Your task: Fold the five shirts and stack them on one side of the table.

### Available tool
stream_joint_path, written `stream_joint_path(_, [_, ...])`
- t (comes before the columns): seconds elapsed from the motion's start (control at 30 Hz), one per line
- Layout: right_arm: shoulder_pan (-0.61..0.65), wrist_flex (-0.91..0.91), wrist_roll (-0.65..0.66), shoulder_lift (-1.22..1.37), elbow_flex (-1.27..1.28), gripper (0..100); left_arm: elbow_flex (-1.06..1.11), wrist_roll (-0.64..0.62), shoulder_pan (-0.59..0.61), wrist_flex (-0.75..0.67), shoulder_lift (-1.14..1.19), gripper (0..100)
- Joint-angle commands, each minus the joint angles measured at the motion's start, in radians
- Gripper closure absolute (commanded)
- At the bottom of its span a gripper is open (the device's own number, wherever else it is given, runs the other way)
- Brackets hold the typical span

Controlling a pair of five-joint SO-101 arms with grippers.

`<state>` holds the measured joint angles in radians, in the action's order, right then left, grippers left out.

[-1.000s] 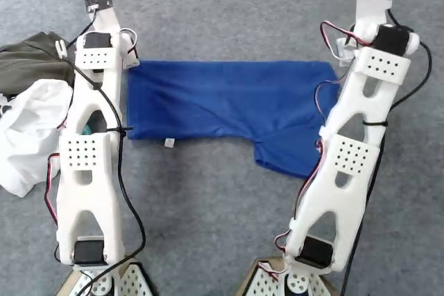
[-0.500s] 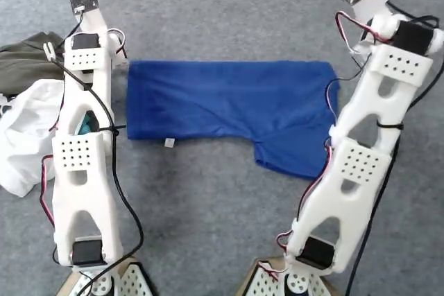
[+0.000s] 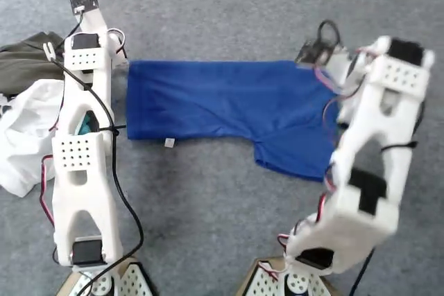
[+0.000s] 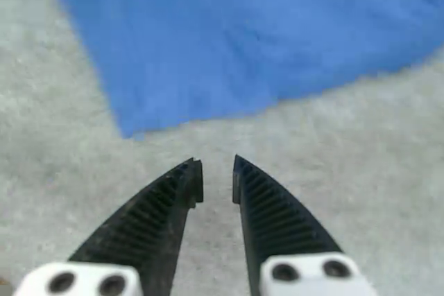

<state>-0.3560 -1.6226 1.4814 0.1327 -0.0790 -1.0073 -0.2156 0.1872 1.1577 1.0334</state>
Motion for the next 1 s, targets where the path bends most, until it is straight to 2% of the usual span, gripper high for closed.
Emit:
stream_joint_path(0.0, [0.072, 0.144, 0.046, -0.223, 0.349, 90.3, -0.051, -0.005, 0.01, -0.003, -0.021, 97])
stream_joint_path(0.2, [0.23, 0.327, 0.051, -0.36, 0.702, 80.6, -0.054, -0.005, 0.01, -0.003, -0.021, 97])
stream_joint_path(0.43, [0.318, 0.528, 0.015, -0.415, 0.906, 80.5, -0.05, -0.005, 0.013, 0.0, -0.021, 97])
stream_joint_path(0.8, [0.324, 0.723, -0.011, -0.404, 1.04, 80.5, -0.058, -0.005, 0.051, -0.003, -0.021, 97])
stream_joint_path(0.97, [0.304, 0.732, -0.011, -0.3, 1.009, 80.6, -0.058, -0.005, 0.05, -0.003, -0.021, 97])
